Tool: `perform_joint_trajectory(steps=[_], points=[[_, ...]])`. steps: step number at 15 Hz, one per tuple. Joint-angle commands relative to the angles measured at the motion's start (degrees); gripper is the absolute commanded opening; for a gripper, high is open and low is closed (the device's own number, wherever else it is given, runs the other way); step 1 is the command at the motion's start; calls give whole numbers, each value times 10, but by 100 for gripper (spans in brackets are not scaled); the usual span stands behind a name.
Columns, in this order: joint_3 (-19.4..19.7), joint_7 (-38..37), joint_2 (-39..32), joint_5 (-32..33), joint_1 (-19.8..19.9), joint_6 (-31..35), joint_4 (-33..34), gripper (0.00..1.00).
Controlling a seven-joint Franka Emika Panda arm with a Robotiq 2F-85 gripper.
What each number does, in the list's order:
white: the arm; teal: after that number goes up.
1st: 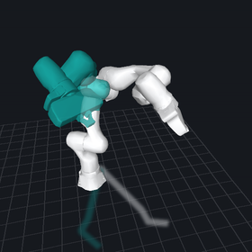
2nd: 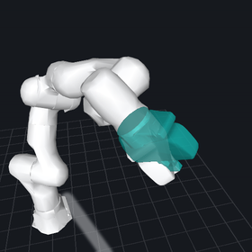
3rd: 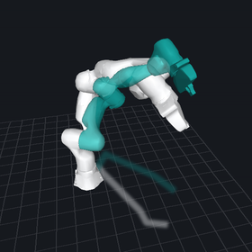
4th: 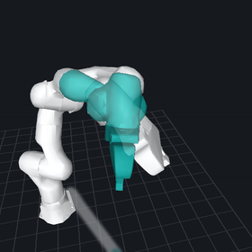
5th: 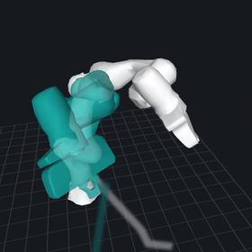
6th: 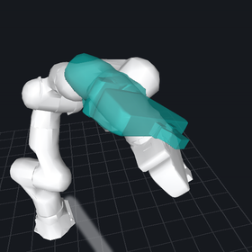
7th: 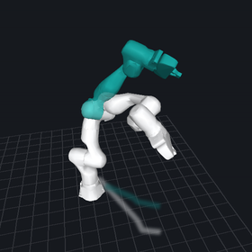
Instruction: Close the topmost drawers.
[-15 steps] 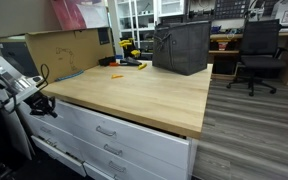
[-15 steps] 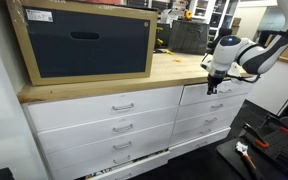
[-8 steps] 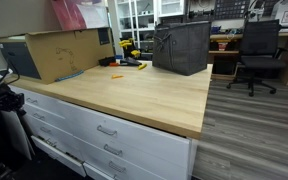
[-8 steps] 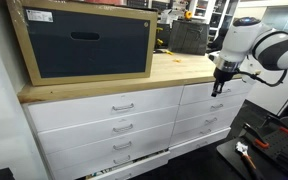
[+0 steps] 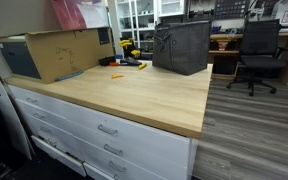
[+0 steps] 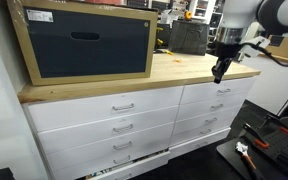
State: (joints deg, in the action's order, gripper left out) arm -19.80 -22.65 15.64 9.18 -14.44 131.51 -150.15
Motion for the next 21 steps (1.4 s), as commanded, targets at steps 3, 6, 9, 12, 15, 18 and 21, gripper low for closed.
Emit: perform_joint_trajectory(steps=[3,6,9,12,15,18,21], points=[[12,-9,72,-38,15,-217,115,0],[20,-16,74,-37,31,-282,170,0],[28,-22,64,-44,45,-329,218,0],[37,-24,60,-56,54,-368,256,0],[48,-19,61,-71,62,-408,294,0],[56,-20,66,-83,68,-443,327,0],[62,-12,71,-91,70,-473,354,13]])
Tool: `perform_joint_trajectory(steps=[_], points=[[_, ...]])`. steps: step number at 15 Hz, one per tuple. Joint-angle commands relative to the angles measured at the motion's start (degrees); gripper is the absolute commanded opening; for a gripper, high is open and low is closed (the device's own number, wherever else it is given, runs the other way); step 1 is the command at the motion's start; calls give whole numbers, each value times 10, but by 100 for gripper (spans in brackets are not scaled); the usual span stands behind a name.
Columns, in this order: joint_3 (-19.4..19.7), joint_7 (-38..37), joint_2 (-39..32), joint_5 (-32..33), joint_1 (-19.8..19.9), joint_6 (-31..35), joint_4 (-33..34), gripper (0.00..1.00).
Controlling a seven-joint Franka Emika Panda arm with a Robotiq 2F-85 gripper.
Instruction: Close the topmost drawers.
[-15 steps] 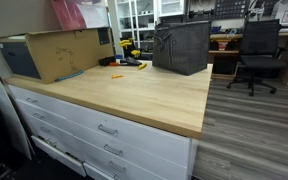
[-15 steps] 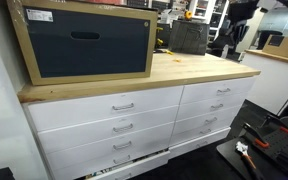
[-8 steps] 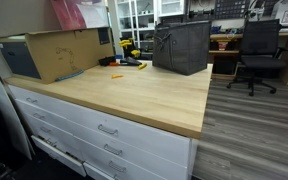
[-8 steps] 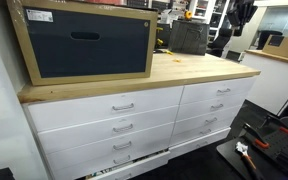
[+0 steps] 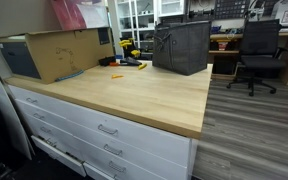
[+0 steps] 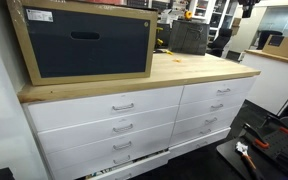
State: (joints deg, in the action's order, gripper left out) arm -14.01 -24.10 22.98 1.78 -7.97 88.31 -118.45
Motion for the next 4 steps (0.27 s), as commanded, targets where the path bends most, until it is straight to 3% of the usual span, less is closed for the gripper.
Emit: perform_joint_trajectory(steps=[1,3,4], points=[[-2,1,0,-4,5,-11,11,2],[0,2,1,-7,5,-22,24,13],[0,2,1,-7,5,-22,26,13]])
